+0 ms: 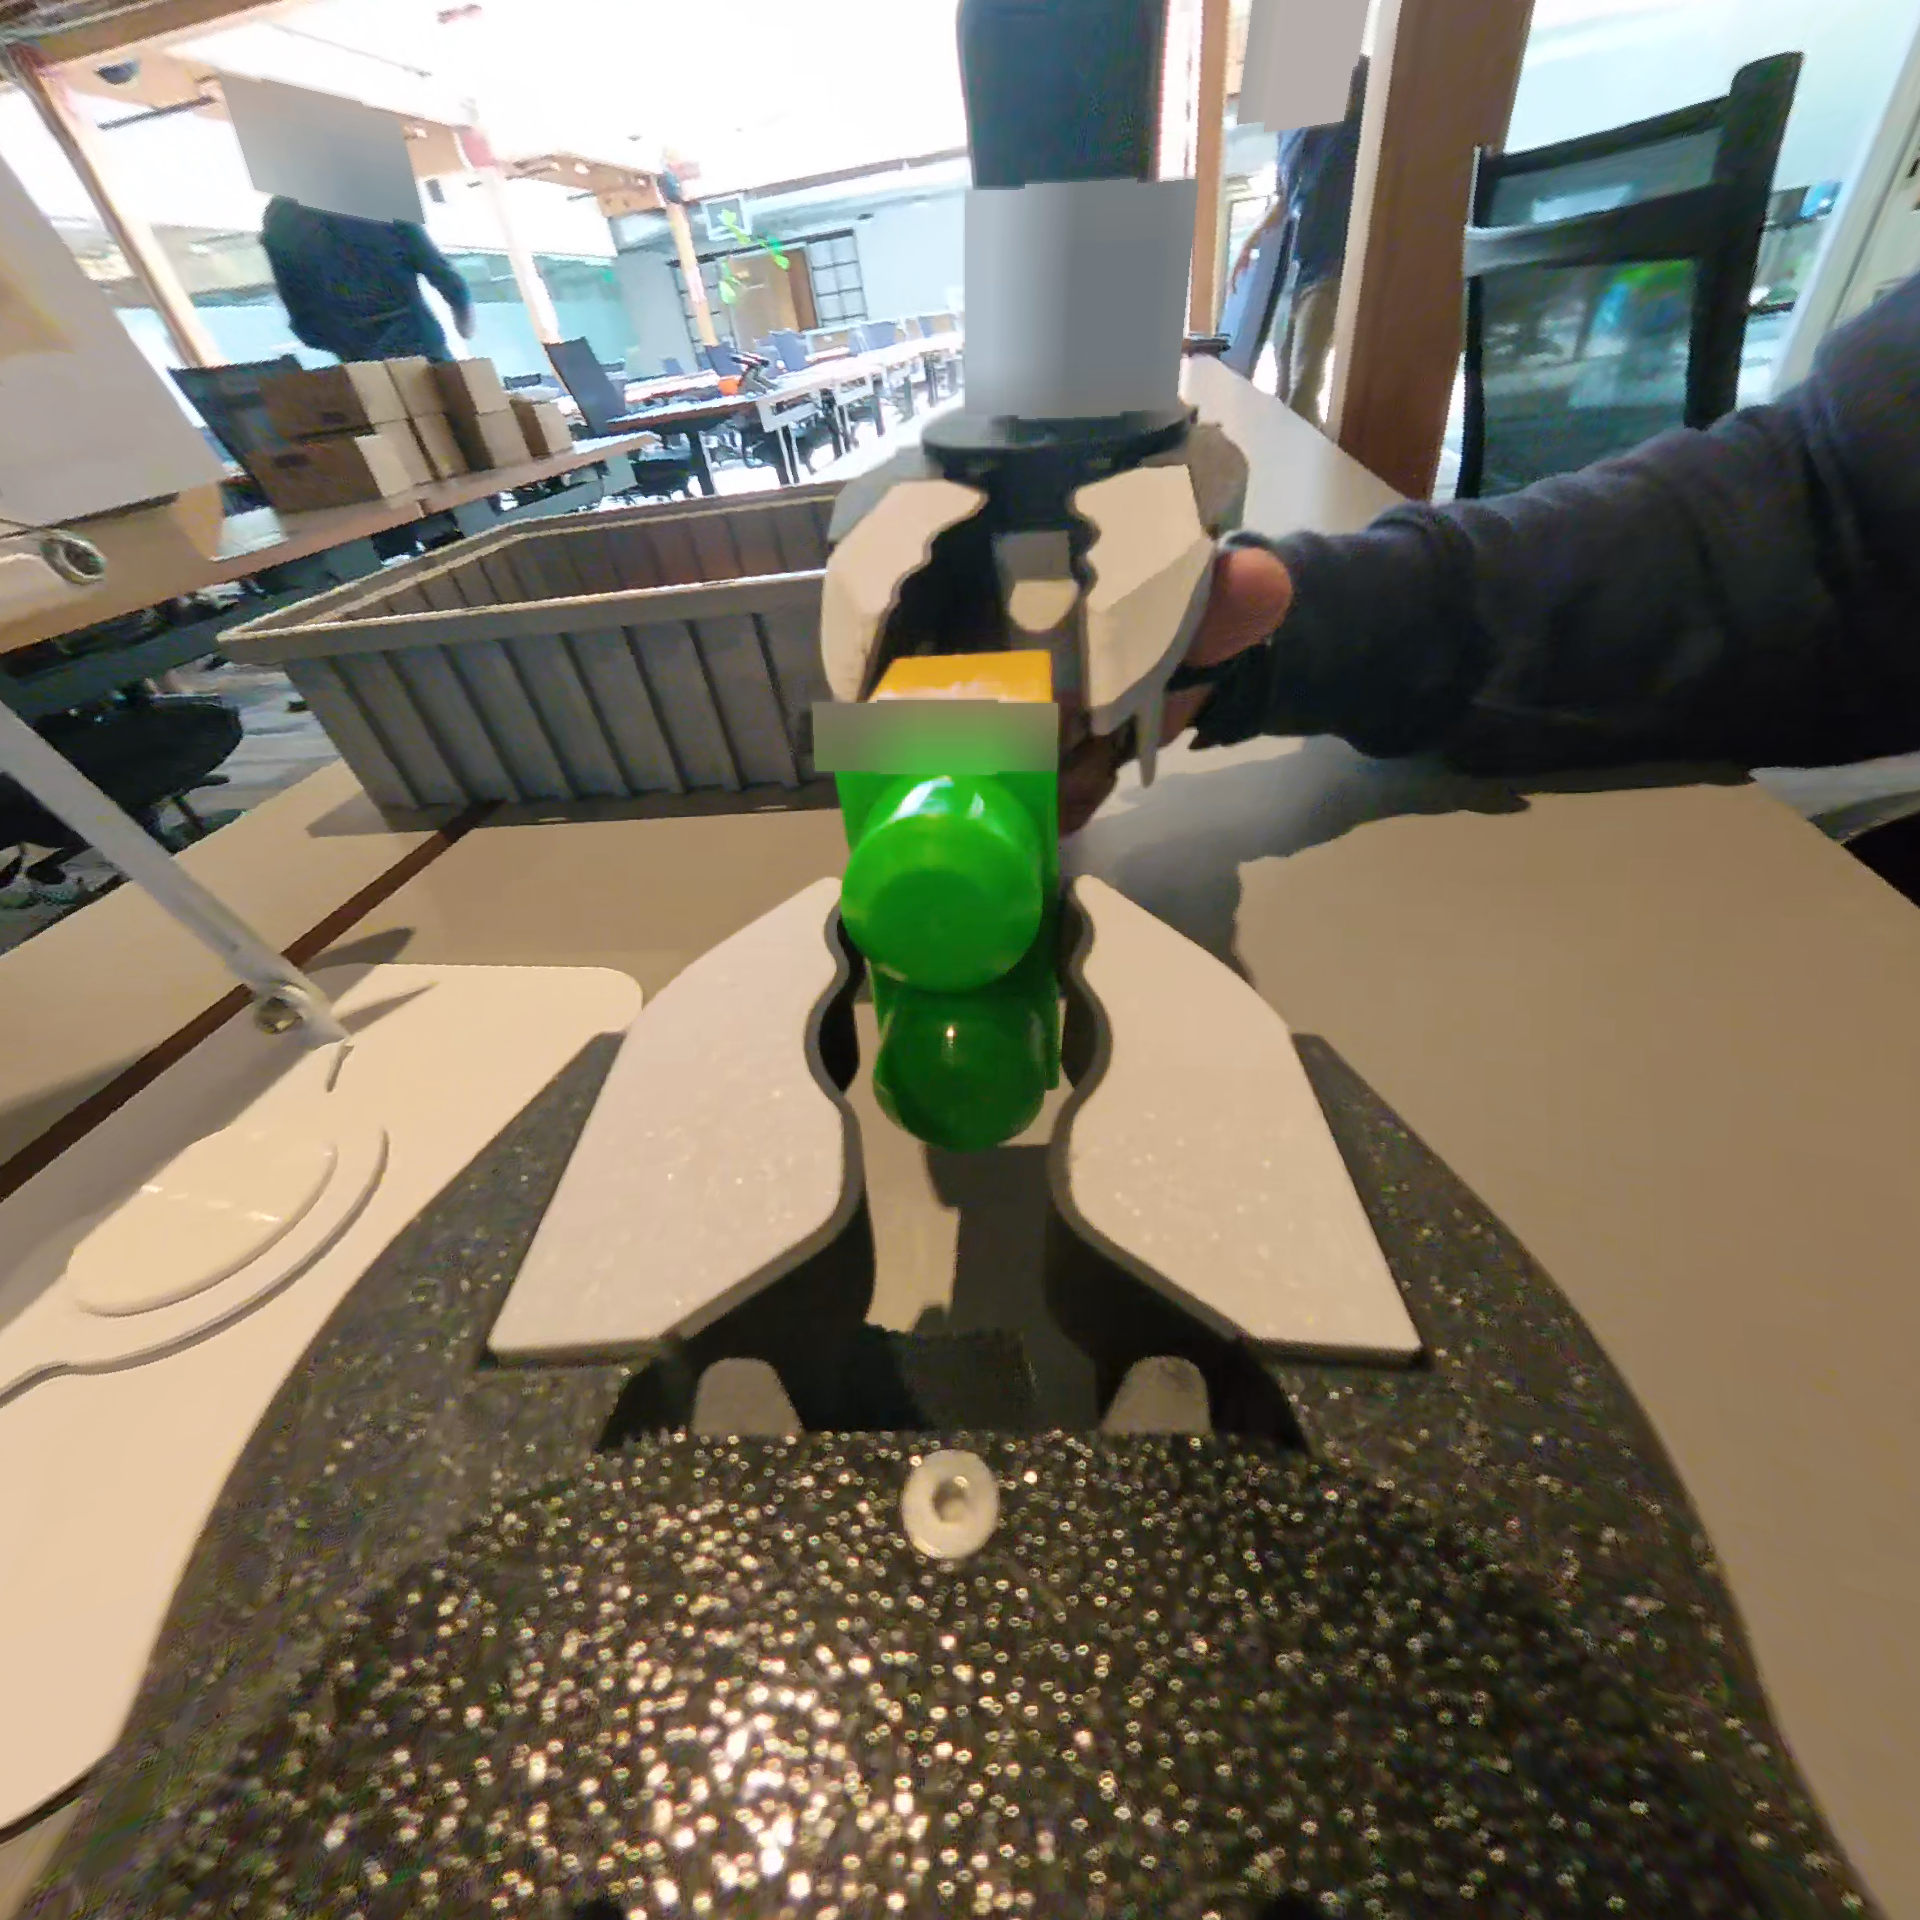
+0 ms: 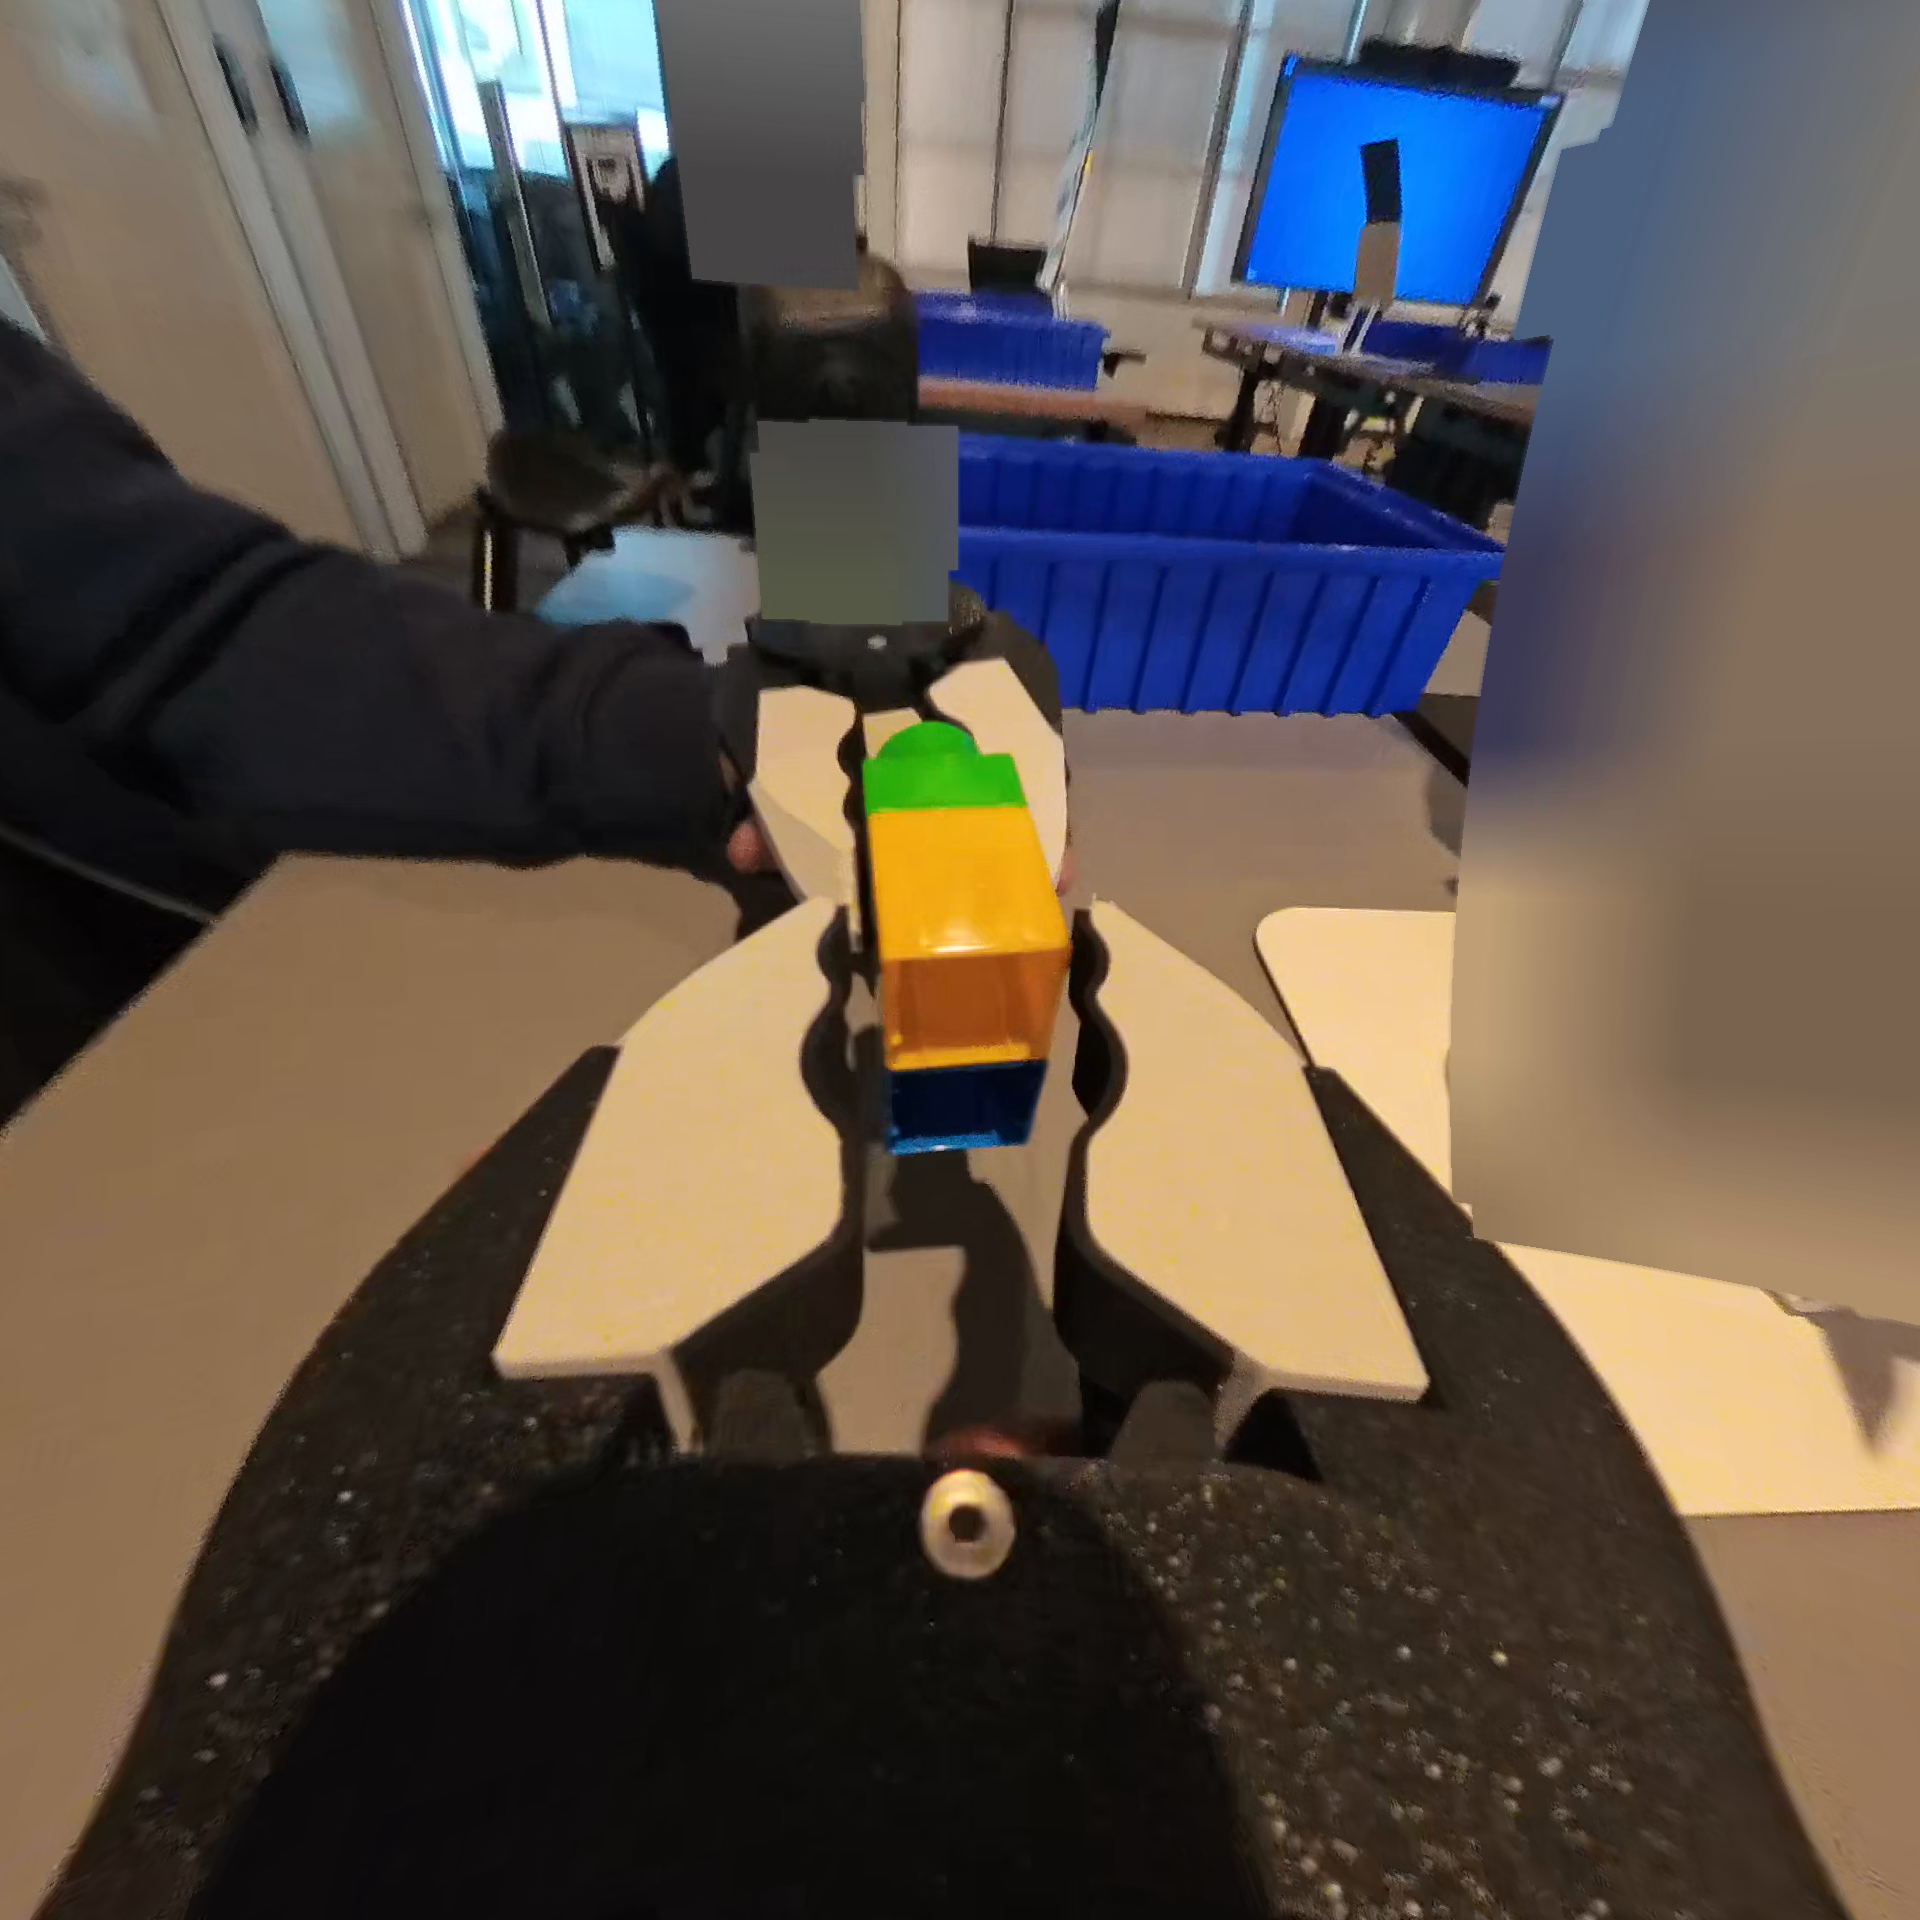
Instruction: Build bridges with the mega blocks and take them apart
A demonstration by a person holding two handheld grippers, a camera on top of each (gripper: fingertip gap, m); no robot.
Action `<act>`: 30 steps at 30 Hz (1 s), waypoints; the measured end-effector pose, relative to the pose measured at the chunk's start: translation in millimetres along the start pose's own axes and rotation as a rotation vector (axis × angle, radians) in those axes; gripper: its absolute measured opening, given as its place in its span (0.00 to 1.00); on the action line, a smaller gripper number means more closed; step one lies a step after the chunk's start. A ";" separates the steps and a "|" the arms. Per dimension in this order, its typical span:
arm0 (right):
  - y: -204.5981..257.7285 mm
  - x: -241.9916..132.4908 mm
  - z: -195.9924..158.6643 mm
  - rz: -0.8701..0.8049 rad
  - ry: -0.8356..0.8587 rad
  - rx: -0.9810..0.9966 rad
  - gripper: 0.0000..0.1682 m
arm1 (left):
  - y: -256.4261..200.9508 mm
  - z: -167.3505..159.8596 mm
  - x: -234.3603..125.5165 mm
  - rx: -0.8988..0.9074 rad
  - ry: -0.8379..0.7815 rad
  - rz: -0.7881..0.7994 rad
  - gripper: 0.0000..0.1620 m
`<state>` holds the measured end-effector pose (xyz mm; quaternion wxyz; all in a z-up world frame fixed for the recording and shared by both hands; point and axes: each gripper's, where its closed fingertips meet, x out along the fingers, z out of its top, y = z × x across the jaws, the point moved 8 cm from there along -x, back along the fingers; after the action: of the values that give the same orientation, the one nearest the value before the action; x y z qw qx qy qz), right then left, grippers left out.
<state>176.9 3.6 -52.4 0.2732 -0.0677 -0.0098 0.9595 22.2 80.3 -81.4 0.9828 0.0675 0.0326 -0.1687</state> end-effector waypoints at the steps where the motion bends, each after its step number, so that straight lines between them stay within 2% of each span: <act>1: -0.8 0.3 -1.1 0.003 -0.022 0.029 0.25 | 0.4 -0.1 0.3 -0.001 0.003 0.008 0.22; 6: -1.7 5.5 -6.0 0.008 -0.024 0.074 0.28 | 0.3 0.4 1.6 -0.006 -0.002 0.011 0.22; 11: -1.0 8.0 -6.6 0.010 -0.022 0.079 0.22 | -1.3 0.2 2.8 -0.010 0.007 -0.009 0.22; 15: -0.5 8.2 -5.1 0.011 0.008 0.043 0.22 | -0.6 0.4 2.6 -0.050 0.010 -0.029 0.21; 25: 11.9 6.8 4.7 -0.128 0.109 -0.312 0.21 | 2.4 -0.5 2.7 -0.219 0.034 -0.087 0.21; 30: 15.2 6.3 8.3 -0.255 0.168 -0.506 0.22 | 9.9 -0.2 -4.1 -0.321 -0.017 -0.089 0.21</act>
<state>162.6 -5.9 -45.8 0.3660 -0.2109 -0.2346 0.8755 21.7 90.9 -80.0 0.9727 -0.0936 0.0538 -0.2054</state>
